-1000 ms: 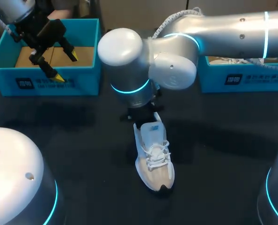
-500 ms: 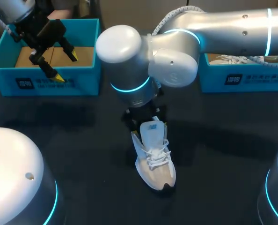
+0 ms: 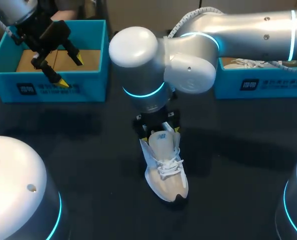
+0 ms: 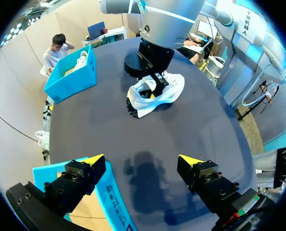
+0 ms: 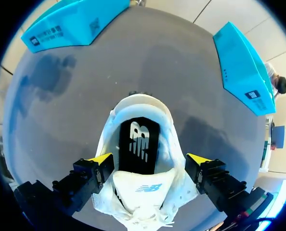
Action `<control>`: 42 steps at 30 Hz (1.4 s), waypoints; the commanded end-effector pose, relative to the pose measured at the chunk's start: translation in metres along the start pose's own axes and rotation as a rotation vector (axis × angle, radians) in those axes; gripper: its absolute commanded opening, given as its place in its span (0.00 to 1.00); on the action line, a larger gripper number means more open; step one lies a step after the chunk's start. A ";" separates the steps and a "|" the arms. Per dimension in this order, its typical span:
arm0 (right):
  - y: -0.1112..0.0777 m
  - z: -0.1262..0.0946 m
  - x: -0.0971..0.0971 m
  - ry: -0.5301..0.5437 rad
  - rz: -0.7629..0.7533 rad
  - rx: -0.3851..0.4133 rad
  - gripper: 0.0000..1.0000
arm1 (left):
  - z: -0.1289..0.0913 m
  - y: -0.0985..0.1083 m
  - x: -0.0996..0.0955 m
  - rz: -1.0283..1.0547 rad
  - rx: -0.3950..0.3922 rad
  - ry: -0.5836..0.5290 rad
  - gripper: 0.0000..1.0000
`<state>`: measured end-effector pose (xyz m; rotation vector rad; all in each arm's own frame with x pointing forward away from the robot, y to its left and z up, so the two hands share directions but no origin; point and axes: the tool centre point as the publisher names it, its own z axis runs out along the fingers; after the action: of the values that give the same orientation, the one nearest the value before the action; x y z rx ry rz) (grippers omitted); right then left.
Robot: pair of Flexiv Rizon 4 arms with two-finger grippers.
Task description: Take the shoe out of the shoebox, open the shoe tongue, remove and reinsert the insole, then place the shoe into the shoebox
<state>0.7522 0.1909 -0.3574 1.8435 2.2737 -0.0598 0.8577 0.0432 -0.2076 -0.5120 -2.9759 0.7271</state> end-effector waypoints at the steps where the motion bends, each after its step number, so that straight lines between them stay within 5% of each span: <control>1: -0.011 -0.003 -0.003 0.004 0.012 0.006 1.00 | 0.000 0.000 0.001 0.000 -0.003 0.000 1.00; 25: -0.053 -0.042 -0.005 0.017 0.041 0.009 1.00 | 0.000 0.000 0.001 0.000 -0.003 0.000 1.00; 28: -0.051 -0.044 -0.003 0.043 0.015 -0.012 0.85 | 0.000 0.000 0.001 0.000 -0.003 0.000 1.00; 37: -0.062 -0.047 0.000 0.084 -0.008 0.021 0.86 | 0.000 0.000 0.001 0.000 -0.003 0.000 1.00; 42: -0.075 -0.065 -0.001 0.077 -0.031 0.029 0.64 | 0.000 0.000 0.001 0.000 -0.003 0.000 1.00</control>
<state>0.6780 0.1885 -0.3139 1.8666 2.3668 -0.0396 0.8577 0.0432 -0.2076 -0.5121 -2.9758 0.7270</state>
